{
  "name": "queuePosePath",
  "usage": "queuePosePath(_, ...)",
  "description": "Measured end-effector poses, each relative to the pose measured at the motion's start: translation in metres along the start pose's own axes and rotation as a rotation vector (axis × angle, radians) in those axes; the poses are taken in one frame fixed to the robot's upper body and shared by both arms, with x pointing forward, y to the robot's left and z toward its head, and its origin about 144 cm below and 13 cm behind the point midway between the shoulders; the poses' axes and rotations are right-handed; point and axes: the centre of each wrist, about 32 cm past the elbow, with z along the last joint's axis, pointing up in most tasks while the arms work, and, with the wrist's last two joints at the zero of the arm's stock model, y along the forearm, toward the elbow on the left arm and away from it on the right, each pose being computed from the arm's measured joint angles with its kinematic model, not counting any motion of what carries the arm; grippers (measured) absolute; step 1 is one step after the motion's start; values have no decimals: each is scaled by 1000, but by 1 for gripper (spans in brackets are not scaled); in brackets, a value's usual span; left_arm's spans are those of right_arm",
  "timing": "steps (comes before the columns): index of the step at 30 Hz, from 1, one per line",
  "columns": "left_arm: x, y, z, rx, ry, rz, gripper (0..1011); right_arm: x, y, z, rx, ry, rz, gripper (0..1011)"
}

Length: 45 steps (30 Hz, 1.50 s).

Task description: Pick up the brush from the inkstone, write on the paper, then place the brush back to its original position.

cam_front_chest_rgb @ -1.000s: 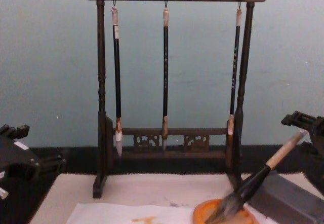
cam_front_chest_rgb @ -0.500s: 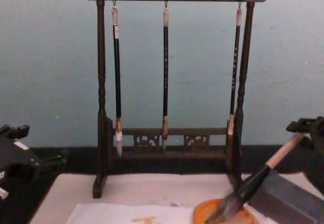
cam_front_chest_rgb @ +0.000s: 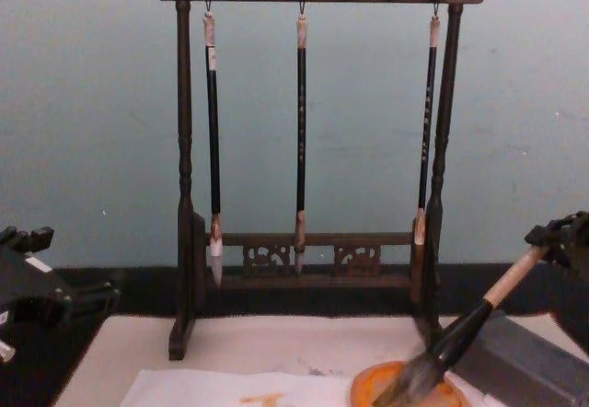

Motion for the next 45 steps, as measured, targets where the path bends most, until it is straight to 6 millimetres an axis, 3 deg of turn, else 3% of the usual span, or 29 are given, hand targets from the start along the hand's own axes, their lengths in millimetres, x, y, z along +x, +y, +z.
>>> queuePosePath(9, 0, 0, 0, 0, 0, 0, 1010, -1, -2, 4, -4, 26, 25, 174)
queuePosePath(22, 0, 0, 0, 0, 0, 0, 1009, -19, -12, 17, 25, 1, 82, 174)
queuePosePath(33, 0, 0, 0, 0, 0, 0, 1010, -74, -32, 19, 72, -164, 220, 174)
queuePosePath(36, 0, 0, 0, 0, 0, 0, 1010, -94, -34, 14, 79, -255, 268, 174)
queuePosePath(45, 0, 0, 0, 0, 0, 0, 1010, -126, -33, -11, 100, -573, 331, 174)
